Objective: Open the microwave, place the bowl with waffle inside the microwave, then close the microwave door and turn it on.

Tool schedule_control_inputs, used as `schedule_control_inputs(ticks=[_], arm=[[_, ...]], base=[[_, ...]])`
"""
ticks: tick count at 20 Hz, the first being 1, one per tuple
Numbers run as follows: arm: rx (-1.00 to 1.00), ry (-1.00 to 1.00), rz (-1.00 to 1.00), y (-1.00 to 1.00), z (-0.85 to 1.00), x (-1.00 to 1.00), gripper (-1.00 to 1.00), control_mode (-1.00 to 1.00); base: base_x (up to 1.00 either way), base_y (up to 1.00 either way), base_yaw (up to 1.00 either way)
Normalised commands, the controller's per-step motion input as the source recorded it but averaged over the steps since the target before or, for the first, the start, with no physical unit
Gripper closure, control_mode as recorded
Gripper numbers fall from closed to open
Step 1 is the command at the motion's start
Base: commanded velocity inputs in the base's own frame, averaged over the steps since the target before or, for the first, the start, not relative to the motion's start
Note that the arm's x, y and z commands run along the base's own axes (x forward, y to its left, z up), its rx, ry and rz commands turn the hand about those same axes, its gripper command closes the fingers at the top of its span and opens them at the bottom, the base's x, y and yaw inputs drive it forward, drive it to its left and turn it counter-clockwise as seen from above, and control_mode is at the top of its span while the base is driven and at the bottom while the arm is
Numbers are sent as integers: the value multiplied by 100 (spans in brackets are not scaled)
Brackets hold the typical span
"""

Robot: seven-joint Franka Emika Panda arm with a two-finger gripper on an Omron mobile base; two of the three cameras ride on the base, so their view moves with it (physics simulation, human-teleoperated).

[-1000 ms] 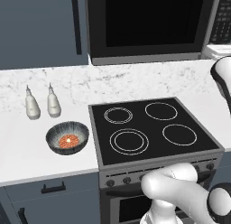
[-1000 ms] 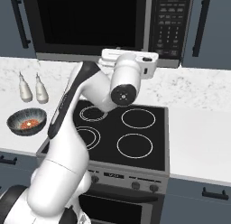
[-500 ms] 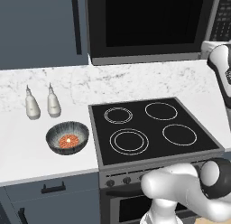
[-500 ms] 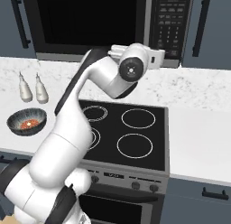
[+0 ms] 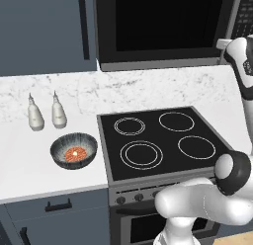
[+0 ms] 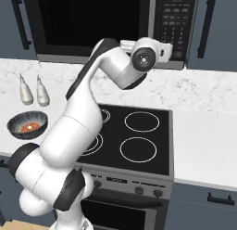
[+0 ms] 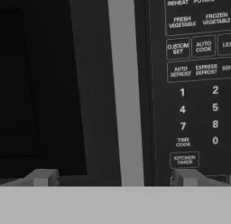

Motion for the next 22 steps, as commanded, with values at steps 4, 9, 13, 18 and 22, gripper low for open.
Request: schedule_control_inputs(ticks=[4, 9, 13, 18, 22], arm=[[0, 1, 0, -11, 0, 25, -100, -100], [0, 0, 0, 0, 0, 19, -100, -100], [0, 0, 0, 1, 0, 14, -100, -100], [0, 0, 0, 0, 0, 10, -100, -100], [0, 0, 0, 0, 0, 24, -100, -100]], base=[[0, 0, 0], [0, 0, 0], [0, 0, 0], [0, 0, 0], [0, 0, 0]])
